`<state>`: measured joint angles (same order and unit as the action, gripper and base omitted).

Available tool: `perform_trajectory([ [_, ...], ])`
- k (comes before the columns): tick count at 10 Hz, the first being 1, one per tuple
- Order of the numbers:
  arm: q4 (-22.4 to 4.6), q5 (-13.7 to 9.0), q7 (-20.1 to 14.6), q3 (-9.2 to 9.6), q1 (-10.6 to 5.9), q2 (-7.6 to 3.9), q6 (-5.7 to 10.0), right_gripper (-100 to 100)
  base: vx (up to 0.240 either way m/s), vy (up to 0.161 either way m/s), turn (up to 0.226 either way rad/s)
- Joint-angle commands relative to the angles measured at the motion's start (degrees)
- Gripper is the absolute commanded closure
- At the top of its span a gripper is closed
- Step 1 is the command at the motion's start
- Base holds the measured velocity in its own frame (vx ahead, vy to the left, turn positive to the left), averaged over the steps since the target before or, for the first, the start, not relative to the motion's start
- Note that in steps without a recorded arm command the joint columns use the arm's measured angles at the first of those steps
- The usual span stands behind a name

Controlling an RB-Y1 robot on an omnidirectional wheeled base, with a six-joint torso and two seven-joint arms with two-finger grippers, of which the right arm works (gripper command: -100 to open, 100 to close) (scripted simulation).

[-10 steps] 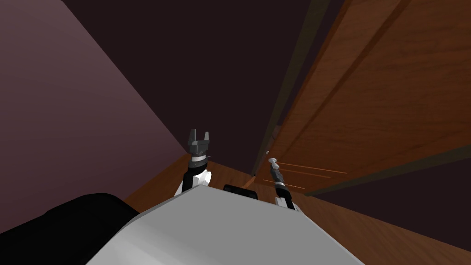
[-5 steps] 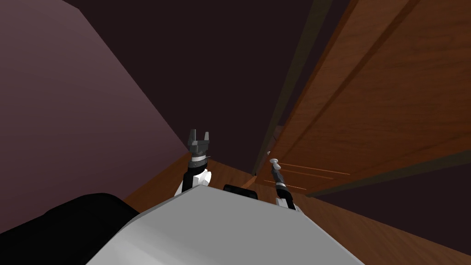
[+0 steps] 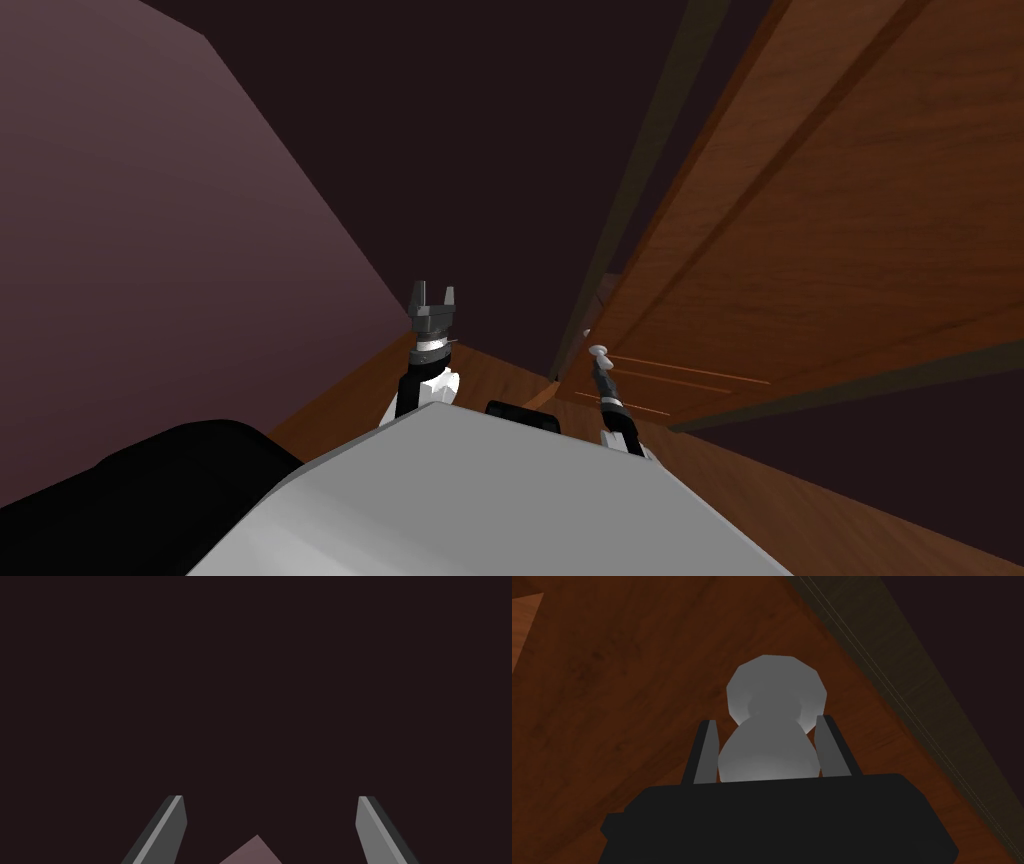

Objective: Pull the door open

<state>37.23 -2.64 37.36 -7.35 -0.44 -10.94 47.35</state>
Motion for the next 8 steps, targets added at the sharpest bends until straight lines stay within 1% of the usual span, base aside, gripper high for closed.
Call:
perform_trajectory([
  [1,-0.3,-0.5,-2.2,-0.17,0.05,-0.3,-0.05,100,-0.032,-0.004,0.027],
  [2,-0.4,-1.0,-4.2,0.02,0.04,-0.47,-0.01,100,-0.026,-0.008,0.048],
  [3,-0.4,-1.0,-4.5,0.02,0.04,-0.47,-0.01,100,-0.021,-0.003,0.031],
  [4,-0.5,-1.6,-6.8,0.24,0.0,-0.63,0.03,100,-0.029,-0.003,0.053],
  [5,-0.7,-2.2,-8.3,0.47,-0.05,-0.8,0.08,100,-0.046,-0.015,0.085],
  [6,-0.7,-2.2,-9.2,0.47,-0.05,-0.8,0.08,100,-0.03,-0.01,0.029],
  [7,-0.8,-2.8,-11.2,0.69,-0.09,-0.97,0.12,100,-0.027,-0.002,0.049],
  [8,-0.8,-2.8,-11.6,0.69,-0.09,-0.97,0.12,100,-0.022,-0.001,0.031],
])
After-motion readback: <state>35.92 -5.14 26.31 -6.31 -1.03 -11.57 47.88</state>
